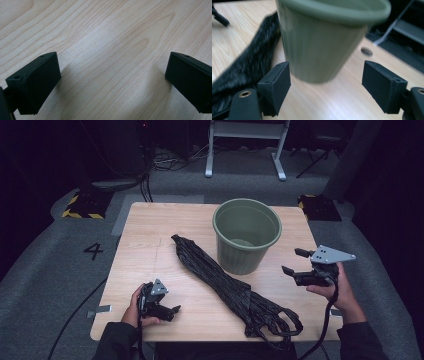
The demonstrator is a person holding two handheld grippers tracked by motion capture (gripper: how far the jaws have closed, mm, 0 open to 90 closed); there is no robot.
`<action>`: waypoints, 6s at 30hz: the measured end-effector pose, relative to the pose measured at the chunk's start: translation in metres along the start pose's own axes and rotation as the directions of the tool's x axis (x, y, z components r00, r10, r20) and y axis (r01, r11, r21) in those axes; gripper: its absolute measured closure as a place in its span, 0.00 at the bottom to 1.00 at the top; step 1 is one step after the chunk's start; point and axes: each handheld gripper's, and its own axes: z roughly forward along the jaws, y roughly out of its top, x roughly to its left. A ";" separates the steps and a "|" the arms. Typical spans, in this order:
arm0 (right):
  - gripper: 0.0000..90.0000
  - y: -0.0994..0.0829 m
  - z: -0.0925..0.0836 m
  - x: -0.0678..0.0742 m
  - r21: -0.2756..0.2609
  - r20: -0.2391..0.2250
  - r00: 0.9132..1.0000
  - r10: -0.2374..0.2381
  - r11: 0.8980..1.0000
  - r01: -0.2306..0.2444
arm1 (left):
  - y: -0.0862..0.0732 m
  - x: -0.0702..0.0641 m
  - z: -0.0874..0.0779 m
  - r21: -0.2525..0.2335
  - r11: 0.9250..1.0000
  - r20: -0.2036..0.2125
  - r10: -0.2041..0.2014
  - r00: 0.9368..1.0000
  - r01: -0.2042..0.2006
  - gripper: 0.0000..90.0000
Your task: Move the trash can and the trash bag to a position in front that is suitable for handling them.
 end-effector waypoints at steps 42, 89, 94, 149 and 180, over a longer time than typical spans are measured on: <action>0.84 0.090 0.102 0.038 0.096 -0.325 0.912 -0.249 0.951 0.294 | 0.000 0.000 0.000 0.001 1.000 -0.001 0.001 1.000 -0.001 0.00; 0.77 -0.079 0.043 0.075 0.293 -0.344 0.938 -0.050 0.943 0.158 | 0.011 0.002 0.008 0.004 1.000 0.013 0.011 1.000 -0.011 0.00; 0.82 -0.088 0.046 0.046 0.333 -0.223 0.974 -0.037 0.936 0.112 | 0.013 0.006 0.011 0.007 1.000 0.002 0.006 1.000 -0.006 0.00; 0.56 -0.090 0.078 -0.012 0.193 0.115 0.990 0.079 0.976 -0.100 | 0.031 0.021 0.017 -0.057 0.997 0.043 0.047 0.998 -0.044 0.17; 0.36 -0.089 0.132 -0.001 0.199 -0.164 0.977 0.135 0.975 -0.101 | 0.072 -0.010 0.058 -0.049 0.991 0.099 0.126 0.987 -0.122 0.29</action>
